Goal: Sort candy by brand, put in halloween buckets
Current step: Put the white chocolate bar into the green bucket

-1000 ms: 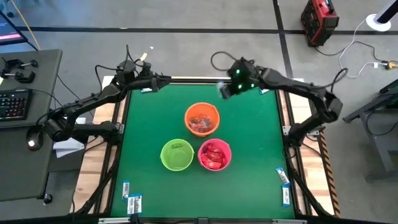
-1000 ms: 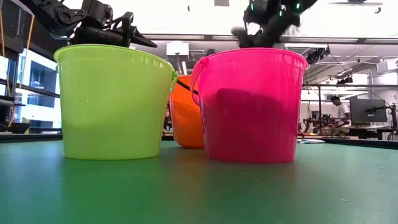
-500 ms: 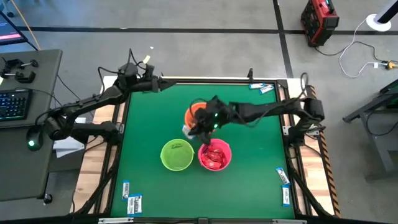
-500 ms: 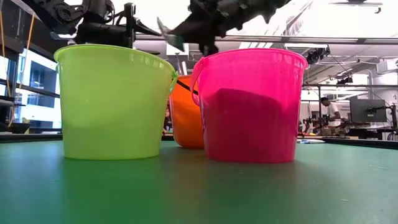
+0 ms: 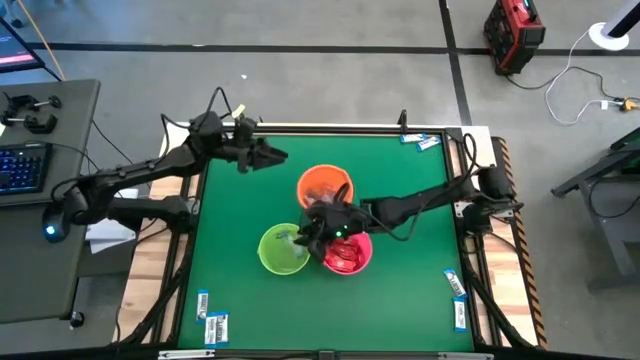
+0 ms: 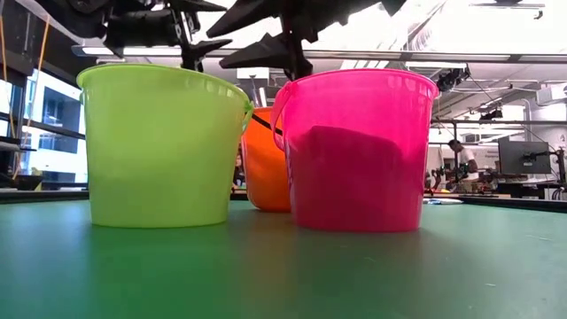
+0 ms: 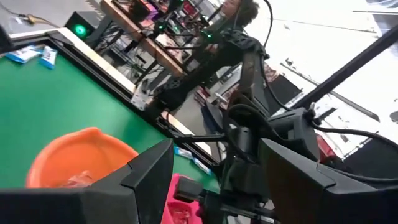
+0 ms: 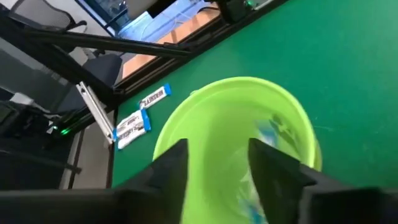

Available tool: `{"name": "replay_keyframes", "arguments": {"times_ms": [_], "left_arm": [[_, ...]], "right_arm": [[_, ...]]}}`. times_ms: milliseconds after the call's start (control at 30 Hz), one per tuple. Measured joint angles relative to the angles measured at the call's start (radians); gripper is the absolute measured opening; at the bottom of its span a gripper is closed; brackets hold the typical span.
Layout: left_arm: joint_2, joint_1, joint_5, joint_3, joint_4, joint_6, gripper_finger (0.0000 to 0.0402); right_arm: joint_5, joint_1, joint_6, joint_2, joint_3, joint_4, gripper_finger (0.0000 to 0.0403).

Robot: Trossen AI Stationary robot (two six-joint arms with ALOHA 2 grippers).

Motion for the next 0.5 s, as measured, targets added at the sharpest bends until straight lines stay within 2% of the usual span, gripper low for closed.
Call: {"name": "replay_keyframes", "arguments": {"times_ms": [133,267,400,500], "left_arm": [[-0.014,-0.028,-0.002,0.000,0.000,-0.013,0.0225],[-0.030,-0.091,-0.032,0.000,-0.003,-0.039,0.0225],[-0.043,-0.262,-0.196,0.003,-0.088,0.024,0.0225],[-0.041,-0.404,-0.354,0.068,-0.303,0.137,0.0225]], "right_arm": [[0.002,0.014,-0.003,0.000,0.000,0.003,0.0218],[-0.045,0.006,-0.023,-0.042,0.000,-0.020,0.0237],[-0.097,-0.021,-0.070,-0.152,0.000,-0.213,0.0236],[-0.055,-0.041,-0.129,-0.269,0.000,-0.419,0.0234]]}}
